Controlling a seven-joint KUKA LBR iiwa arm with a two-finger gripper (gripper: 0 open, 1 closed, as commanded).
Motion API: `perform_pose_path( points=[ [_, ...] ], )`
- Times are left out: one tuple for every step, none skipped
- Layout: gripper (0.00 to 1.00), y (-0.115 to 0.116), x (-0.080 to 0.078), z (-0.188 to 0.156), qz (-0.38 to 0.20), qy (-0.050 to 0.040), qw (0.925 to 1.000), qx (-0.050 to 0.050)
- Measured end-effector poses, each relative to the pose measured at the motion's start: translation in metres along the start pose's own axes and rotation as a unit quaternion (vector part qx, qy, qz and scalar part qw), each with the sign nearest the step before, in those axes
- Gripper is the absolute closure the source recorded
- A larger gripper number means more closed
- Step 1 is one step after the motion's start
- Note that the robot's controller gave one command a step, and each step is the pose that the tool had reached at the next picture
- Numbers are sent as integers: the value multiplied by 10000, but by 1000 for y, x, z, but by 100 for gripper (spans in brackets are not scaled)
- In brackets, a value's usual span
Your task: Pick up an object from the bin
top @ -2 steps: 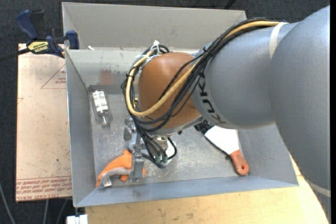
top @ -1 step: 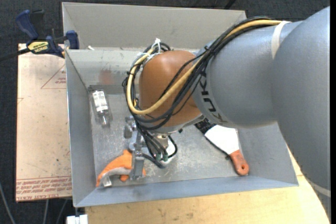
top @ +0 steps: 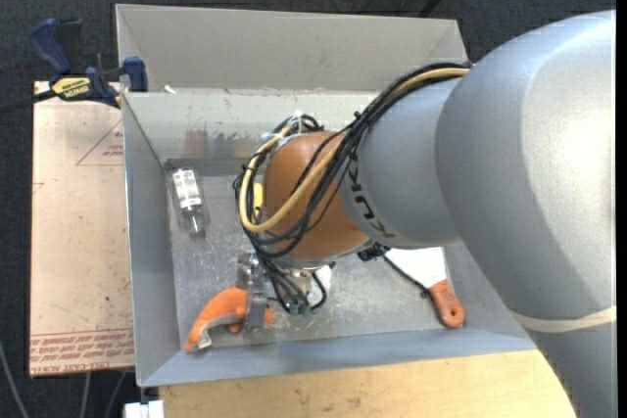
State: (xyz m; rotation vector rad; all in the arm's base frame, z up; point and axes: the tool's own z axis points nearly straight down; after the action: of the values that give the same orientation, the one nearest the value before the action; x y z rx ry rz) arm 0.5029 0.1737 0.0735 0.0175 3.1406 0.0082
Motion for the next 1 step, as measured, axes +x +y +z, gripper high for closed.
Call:
perform_pose_path(
  points=[
    [0, -1, 2, 3, 0, 31, 10000, 15]
  ],
)
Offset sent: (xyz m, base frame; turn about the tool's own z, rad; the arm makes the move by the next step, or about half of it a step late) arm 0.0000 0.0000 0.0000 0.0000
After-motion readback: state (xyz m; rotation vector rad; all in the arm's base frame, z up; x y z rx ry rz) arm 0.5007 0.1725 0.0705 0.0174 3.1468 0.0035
